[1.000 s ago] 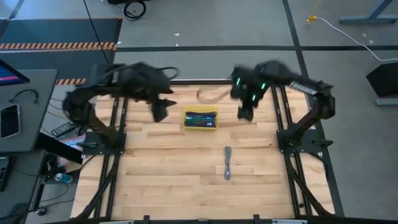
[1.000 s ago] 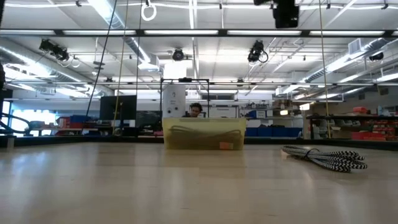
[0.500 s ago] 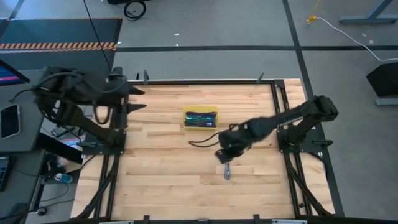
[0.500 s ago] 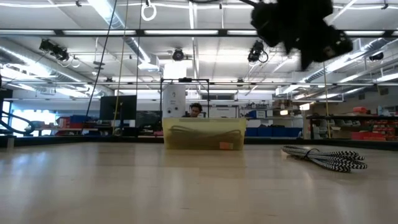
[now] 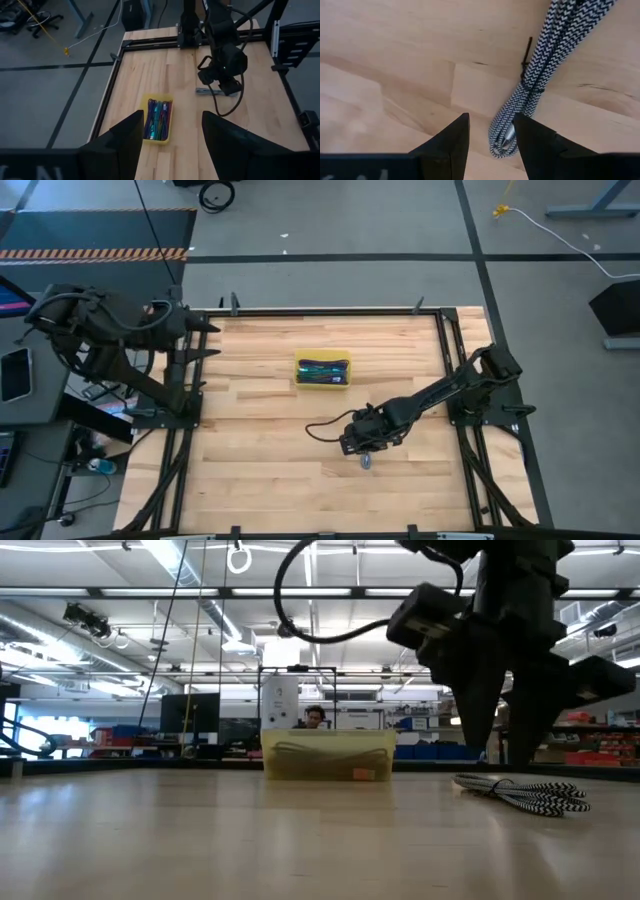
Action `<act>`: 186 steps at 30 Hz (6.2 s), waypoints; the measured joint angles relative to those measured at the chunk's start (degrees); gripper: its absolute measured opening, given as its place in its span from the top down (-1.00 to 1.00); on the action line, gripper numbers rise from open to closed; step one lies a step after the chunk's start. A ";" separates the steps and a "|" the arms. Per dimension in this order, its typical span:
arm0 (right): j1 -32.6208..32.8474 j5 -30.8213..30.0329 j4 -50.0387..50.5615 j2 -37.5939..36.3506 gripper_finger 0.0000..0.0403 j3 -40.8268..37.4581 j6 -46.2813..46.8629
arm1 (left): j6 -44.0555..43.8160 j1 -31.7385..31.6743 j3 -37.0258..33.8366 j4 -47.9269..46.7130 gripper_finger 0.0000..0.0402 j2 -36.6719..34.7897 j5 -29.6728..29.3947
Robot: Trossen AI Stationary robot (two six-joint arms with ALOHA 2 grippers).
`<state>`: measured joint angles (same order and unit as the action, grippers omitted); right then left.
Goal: Pick and place USB-C Cables
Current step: Put the white charger cable into the bin
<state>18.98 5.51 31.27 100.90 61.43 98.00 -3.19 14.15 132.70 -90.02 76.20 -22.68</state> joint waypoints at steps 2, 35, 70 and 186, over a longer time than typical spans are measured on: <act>-0.46 1.28 -0.29 0.75 0.20 0.09 0.00 | 0.66 0.00 0.00 0.00 -0.04 0.02 0.00; -2.96 -6.24 9.01 -1.55 0.20 0.07 0.12 | 0.43 -0.04 0.00 0.00 -0.04 0.28 -0.02; 1.21 -7.01 5.86 5.45 0.21 0.33 7.46 | 0.95 -0.04 0.00 0.00 -0.04 0.28 -0.02; -41.96 17.71 20.47 20.00 0.90 36.48 -125.20 | -6.76 -0.11 0.00 0.15 -0.04 0.28 -6.27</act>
<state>-22.98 23.22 51.73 120.90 97.91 -27.20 -9.95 14.04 132.70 -89.87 76.49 -28.95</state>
